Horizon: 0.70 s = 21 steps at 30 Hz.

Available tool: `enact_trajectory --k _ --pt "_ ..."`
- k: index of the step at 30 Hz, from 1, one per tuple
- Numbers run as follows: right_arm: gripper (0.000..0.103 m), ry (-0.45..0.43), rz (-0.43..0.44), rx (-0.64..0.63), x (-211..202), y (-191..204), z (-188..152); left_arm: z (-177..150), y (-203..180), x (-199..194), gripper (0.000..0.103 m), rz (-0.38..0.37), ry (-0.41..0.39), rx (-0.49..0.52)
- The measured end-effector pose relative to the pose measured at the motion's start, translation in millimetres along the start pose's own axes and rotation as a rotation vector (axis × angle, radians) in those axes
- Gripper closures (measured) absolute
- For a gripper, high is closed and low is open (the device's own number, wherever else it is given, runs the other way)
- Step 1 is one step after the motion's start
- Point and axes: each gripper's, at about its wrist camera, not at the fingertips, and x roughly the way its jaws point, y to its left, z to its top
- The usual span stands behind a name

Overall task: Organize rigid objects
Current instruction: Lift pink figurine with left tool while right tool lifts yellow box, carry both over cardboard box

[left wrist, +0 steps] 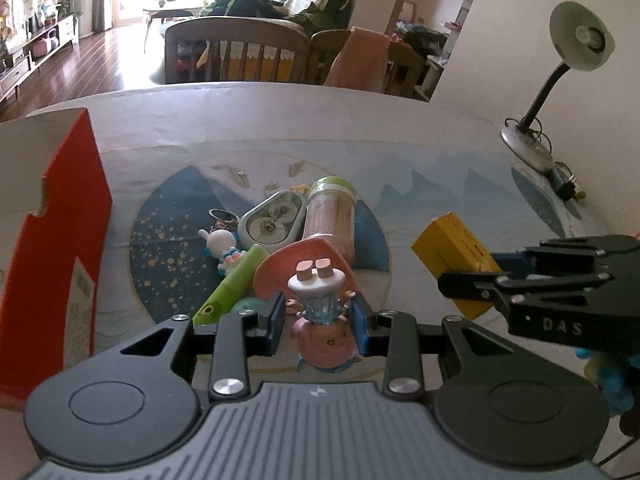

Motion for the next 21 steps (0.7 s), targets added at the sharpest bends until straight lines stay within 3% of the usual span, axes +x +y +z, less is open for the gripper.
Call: enact_trajectory --k 21 --pt "0.074 -0.070 0.046 -0.092 -63 91 28 7 17 -90 0.069 -0.014 -0.053 -0.019"
